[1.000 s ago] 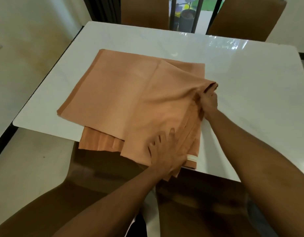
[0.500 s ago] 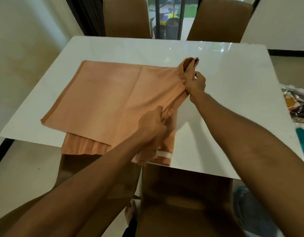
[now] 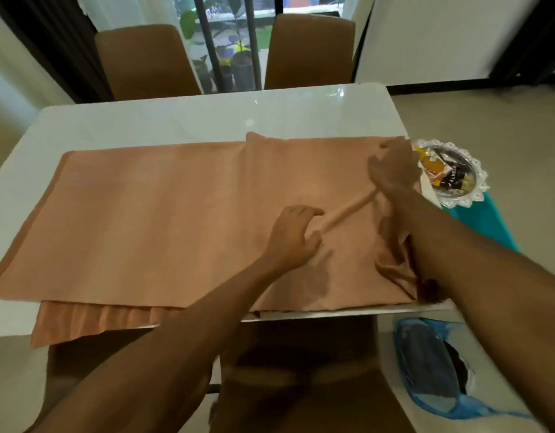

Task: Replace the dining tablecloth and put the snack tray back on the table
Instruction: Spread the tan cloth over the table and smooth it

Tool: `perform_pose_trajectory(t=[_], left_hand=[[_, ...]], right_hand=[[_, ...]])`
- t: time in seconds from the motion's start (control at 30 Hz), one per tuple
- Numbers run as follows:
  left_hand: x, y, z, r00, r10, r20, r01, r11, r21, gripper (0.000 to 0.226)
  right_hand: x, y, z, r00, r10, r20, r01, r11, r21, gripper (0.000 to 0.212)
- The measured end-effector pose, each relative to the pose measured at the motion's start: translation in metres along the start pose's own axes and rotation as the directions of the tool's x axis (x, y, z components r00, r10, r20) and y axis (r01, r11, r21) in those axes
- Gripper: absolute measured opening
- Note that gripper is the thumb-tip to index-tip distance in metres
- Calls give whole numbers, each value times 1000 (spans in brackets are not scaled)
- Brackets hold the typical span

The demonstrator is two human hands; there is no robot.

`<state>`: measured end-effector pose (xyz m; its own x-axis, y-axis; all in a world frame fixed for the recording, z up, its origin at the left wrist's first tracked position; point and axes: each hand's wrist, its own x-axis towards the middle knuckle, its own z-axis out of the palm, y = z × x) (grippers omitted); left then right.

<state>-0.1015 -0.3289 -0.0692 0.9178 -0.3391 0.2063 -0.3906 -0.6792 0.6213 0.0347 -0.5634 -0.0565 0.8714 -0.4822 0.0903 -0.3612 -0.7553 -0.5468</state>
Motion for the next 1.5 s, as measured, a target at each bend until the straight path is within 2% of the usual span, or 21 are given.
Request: perform_pose_trajectory(t=[0.07, 0.1, 0.2, 0.27, 0.3, 0.43, 0.57, 0.73, 0.87, 1.0, 1.13, 1.27, 1.33, 1.37, 1.43, 1.5], left_hand=[[-13, -42, -8, 994, -113, -8, 113, 984, 138, 41], [-19, -64, -13, 983, -181, 8, 175, 958, 226, 43], [-36, -124, -34, 894, -426, 138, 327, 831, 450, 65], [-48, -153, -45, 805, -559, 200, 434, 784, 444, 80], [-55, -163, -48, 786, -578, 217, 450, 777, 440, 85], [-75, -178, -56, 813, -526, 250, 330, 770, 546, 88], [-71, -177, -64, 817, -530, 227, 311, 737, 599, 93], [-75, -184, -86, 776, -592, 217, 339, 682, 648, 99], [-87, -193, -113, 753, -624, 210, 347, 648, 679, 100], [-122, -210, -145, 751, -638, 171, 352, 605, 714, 99], [-160, -226, -172, 679, -721, 140, 426, 543, 724, 100], [-193, -234, -180, 611, -787, 87, 499, 468, 729, 99], [-204, -234, -174, 664, -745, 65, 495, 503, 709, 95], [-212, -234, -173, 712, -701, 50, 485, 541, 687, 88], [-222, -229, -162, 815, -579, 13, 435, 627, 646, 68], [-223, -227, -155, 888, -460, 6, 343, 671, 657, 57]], right_hand=[[-50, 5, 34, 975, -164, 148, 175, 983, -63, 41], [-78, 5, 51, 957, -193, 218, 217, 972, -87, 44], [-151, -1, 93, 923, -178, 341, 243, 957, -160, 59], [-177, 6, 109, 916, -151, 373, 242, 947, -212, 71], [-182, 13, 113, 920, -138, 368, 232, 946, -227, 74], [-164, 44, 113, 950, -120, 290, 196, 948, -250, 80], [-126, 52, 108, 919, -117, 377, 227, 938, -263, 87], [-119, 17, 118, 905, -40, 424, 147, 964, -222, 98], [-135, -19, 133, 862, -67, 502, 210, 949, -234, 103], [-158, -63, 155, 818, -161, 553, 321, 924, -206, 103], [-170, -111, 179, 724, -258, 640, 453, 877, -159, 103], [-156, -177, 214, 557, -337, 759, 592, 802, -79, 86], [-154, -205, 225, 494, -324, 807, 624, 778, -69, 83], [-164, -216, 232, 500, -313, 808, 602, 796, -64, 82], [-195, -226, 233, 580, -345, 738, 576, 814, -72, 75], [-239, -221, 233, 688, -436, 580, 577, 813, -72, 67]])
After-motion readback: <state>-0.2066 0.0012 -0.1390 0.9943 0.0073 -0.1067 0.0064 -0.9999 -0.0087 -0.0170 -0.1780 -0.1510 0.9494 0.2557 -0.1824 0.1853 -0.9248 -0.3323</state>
